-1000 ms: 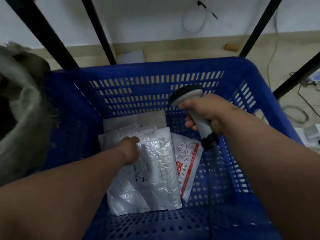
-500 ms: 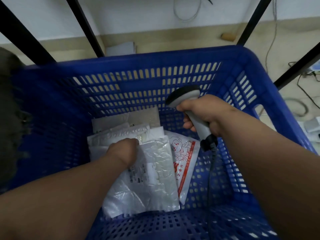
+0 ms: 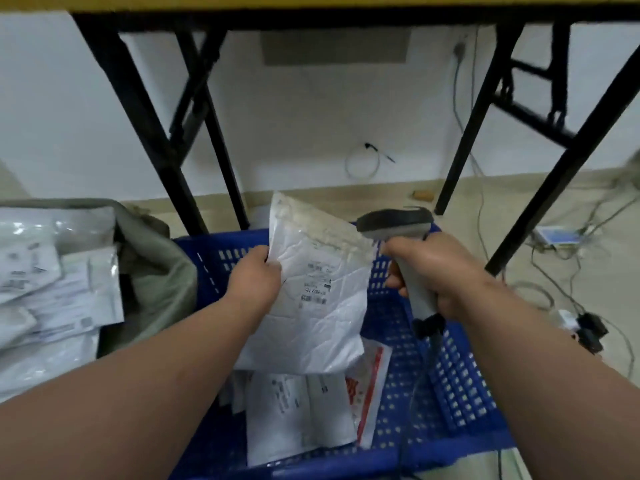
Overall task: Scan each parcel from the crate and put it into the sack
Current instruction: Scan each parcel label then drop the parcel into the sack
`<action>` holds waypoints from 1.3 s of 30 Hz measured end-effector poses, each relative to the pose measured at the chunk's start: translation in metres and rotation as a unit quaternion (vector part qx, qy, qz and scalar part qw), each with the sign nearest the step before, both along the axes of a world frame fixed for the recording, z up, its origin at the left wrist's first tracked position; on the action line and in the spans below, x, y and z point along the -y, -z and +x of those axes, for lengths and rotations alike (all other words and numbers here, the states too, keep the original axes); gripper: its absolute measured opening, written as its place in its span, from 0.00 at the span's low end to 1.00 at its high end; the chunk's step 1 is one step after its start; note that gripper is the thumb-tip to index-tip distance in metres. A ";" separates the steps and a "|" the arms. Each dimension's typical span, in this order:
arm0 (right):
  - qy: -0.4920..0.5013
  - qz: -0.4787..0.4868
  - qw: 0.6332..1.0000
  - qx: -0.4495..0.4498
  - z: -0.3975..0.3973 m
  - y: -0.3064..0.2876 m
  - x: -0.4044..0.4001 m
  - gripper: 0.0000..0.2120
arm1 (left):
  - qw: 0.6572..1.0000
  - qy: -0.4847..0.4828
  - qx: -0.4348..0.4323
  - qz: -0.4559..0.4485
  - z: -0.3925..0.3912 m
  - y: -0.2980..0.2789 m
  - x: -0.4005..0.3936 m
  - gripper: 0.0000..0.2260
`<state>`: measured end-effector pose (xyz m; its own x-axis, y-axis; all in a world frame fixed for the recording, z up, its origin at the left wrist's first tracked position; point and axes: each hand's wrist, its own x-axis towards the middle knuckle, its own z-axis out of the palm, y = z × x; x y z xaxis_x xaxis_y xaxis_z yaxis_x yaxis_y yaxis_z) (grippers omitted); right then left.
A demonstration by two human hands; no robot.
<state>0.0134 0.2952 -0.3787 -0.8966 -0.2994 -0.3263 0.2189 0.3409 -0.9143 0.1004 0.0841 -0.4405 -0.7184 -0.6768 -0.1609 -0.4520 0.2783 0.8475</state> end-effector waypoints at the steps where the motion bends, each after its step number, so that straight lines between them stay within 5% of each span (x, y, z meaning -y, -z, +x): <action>1: 0.000 -0.012 1.000 -0.001 0.012 -0.007 -0.004 0.07 | 0.999 -0.017 -0.026 0.022 0.009 -0.015 -0.001 0.09; 8: -0.041 -0.095 0.995 -0.005 0.080 -0.050 -0.008 0.06 | 0.978 -0.111 -0.141 0.106 0.072 -0.079 0.002 0.07; 16: -0.108 -0.079 0.991 -0.019 0.112 -0.063 0.003 0.04 | 0.946 -0.155 -0.205 0.197 0.101 -0.081 0.010 0.11; 39: -0.140 -0.099 0.985 -0.034 0.116 -0.059 0.039 0.05 | 0.915 -0.195 -0.253 0.247 0.112 -0.090 0.031 0.09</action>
<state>0.1296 0.2561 -0.3202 -0.7882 -0.5888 -0.1790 0.0779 0.1931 -0.9781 0.2120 0.0532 -0.3503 -0.5045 -0.8322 -0.2299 0.0492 -0.2935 0.9547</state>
